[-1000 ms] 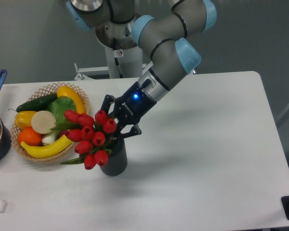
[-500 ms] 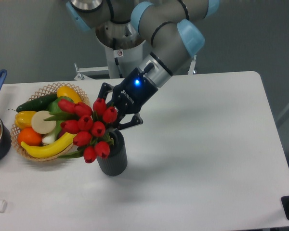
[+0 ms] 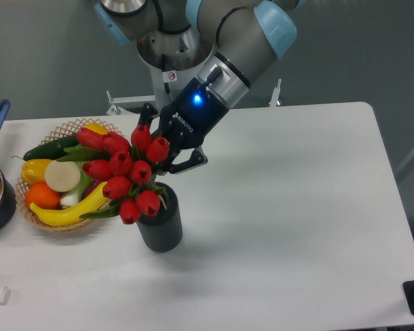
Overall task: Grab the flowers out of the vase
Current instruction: 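Lift the gripped tulips up out of the black vase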
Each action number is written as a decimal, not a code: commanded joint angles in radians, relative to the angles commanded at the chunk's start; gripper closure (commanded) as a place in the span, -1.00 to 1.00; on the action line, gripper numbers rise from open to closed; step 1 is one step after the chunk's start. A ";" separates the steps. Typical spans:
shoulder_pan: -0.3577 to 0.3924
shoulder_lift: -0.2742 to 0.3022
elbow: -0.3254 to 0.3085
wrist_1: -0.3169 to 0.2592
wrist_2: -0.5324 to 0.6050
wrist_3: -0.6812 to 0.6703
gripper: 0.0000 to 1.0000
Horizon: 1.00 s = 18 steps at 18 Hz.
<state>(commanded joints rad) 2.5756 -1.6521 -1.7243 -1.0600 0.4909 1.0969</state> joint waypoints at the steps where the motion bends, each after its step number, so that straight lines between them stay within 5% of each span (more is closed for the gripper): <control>1: -0.002 0.002 0.006 0.000 0.000 -0.008 0.26; 18: -0.005 -0.005 0.149 0.002 -0.023 -0.176 0.26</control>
<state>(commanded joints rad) 2.5709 -1.6567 -1.5755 -1.0584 0.4679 0.9206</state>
